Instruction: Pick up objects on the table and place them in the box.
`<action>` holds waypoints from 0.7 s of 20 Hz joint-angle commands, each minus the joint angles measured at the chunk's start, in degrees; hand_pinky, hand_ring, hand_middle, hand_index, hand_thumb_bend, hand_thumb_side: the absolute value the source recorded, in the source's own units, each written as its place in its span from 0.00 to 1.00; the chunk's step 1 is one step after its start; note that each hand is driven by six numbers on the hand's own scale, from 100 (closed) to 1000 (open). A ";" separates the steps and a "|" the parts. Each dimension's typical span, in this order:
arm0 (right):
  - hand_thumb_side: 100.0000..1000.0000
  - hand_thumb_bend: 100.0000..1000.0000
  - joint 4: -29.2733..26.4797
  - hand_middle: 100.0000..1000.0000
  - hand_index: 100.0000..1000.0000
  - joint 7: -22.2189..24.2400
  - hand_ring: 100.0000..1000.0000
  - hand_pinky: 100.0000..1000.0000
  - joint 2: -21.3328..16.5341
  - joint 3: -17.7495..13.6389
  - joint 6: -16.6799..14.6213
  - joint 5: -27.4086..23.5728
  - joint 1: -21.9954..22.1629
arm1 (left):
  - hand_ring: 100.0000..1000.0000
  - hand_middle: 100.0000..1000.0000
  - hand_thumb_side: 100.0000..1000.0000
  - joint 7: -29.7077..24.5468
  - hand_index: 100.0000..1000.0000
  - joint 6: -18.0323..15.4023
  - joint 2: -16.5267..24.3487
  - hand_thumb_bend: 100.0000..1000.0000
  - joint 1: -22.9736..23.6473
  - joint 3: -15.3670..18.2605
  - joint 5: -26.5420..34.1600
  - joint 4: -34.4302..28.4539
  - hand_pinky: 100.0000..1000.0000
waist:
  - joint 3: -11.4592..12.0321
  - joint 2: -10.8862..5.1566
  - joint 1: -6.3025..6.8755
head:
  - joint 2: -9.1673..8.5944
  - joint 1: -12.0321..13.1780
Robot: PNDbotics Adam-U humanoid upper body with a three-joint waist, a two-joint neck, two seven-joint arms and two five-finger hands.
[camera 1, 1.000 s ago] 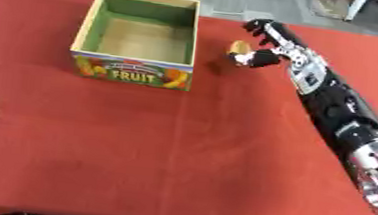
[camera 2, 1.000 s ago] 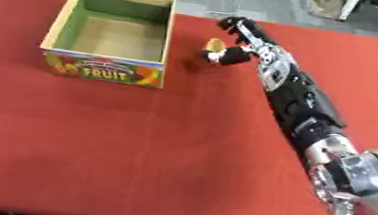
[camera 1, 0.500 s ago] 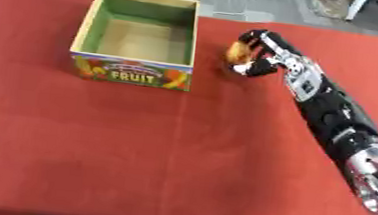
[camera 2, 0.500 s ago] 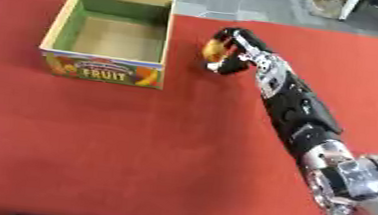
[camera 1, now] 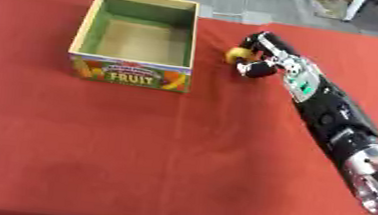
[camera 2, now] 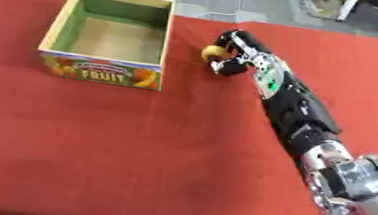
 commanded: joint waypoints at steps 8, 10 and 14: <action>0.00 0.00 -11.34 0.21 0.35 -6.25 0.24 0.01 -3.28 0.09 0.18 -4.71 -3.17 | 0.44 0.45 0.32 0.00 0.45 -0.05 0.63 0.34 -0.67 0.18 0.13 -0.72 0.43 | -0.52 -0.94 -0.01 | -0.81 0.21; 0.00 0.00 -14.21 0.21 0.35 -5.98 0.25 0.01 -3.22 0.95 0.37 -6.36 -3.88 | 0.44 0.45 0.32 0.01 0.45 -0.02 0.65 0.34 -0.70 0.18 0.12 -0.74 0.43 | -0.58 -1.00 -0.11 | -0.92 0.30; 0.00 0.00 -16.64 0.22 0.35 -3.95 0.25 0.01 -1.36 2.89 0.32 -6.82 -5.54 | 0.44 0.45 0.32 -0.29 0.45 -0.02 0.50 0.34 -0.77 -0.14 0.16 -0.70 0.43 | -0.02 -1.33 -0.09 | -0.77 -0.17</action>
